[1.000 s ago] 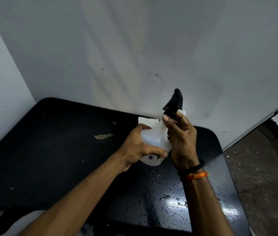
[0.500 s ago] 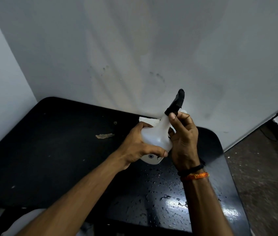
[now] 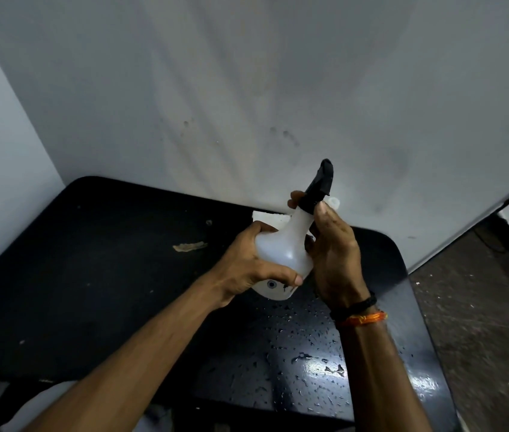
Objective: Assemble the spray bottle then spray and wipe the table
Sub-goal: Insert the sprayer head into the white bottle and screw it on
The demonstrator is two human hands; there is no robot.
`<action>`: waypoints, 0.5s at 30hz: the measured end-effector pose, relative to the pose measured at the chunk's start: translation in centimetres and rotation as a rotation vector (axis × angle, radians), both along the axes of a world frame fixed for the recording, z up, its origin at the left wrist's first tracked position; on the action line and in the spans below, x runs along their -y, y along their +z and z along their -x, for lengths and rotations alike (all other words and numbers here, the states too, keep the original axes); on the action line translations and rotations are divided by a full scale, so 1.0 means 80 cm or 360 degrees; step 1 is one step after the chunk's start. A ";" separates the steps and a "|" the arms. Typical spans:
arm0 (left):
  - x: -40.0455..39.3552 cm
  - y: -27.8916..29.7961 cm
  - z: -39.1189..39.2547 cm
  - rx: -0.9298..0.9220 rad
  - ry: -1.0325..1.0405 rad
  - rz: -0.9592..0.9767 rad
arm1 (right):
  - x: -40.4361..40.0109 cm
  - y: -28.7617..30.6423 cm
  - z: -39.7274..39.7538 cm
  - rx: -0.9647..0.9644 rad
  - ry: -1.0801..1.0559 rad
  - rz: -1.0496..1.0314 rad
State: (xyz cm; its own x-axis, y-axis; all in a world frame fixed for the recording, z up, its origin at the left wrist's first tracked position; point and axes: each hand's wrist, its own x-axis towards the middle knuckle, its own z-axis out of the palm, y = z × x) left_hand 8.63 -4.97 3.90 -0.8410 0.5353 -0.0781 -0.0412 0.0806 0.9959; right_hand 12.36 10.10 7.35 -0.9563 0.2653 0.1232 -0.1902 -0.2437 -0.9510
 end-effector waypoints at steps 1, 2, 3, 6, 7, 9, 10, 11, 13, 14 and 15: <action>0.000 0.000 0.000 -0.0009 0.0013 0.0003 | -0.001 0.000 0.001 -0.0007 -0.0017 0.0006; -0.001 0.000 0.000 -0.0025 0.0032 0.0008 | -0.001 -0.001 0.002 -0.0011 -0.0047 0.0015; -0.001 0.000 0.000 -0.0042 0.0054 0.0016 | -0.001 -0.002 0.002 -0.0012 -0.0092 0.0023; -0.003 -0.001 0.000 -0.0075 0.0098 0.0043 | 0.000 -0.004 0.004 0.0000 -0.0260 0.0015; -0.003 -0.001 0.000 -0.0075 0.0095 0.0044 | -0.001 -0.005 0.004 0.0008 -0.0288 0.0013; -0.003 -0.001 0.001 -0.0075 0.0069 0.0038 | -0.002 -0.005 0.004 0.0008 -0.0248 0.0041; -0.002 -0.001 0.001 -0.0076 0.0043 0.0038 | -0.003 -0.004 0.003 0.0002 -0.0187 0.0062; -0.001 0.000 0.001 -0.0072 0.0008 0.0043 | -0.005 -0.003 0.002 -0.0011 -0.0113 0.0073; 0.001 0.002 0.001 -0.0057 -0.0073 0.0050 | -0.009 0.000 -0.002 -0.0049 0.0029 0.0036; 0.001 0.003 0.001 -0.0054 -0.0106 0.0049 | -0.011 0.003 -0.004 -0.0061 0.0088 0.0015; 0.002 0.004 0.000 -0.0050 -0.0132 0.0042 | -0.012 0.005 -0.006 -0.0068 0.0135 0.0015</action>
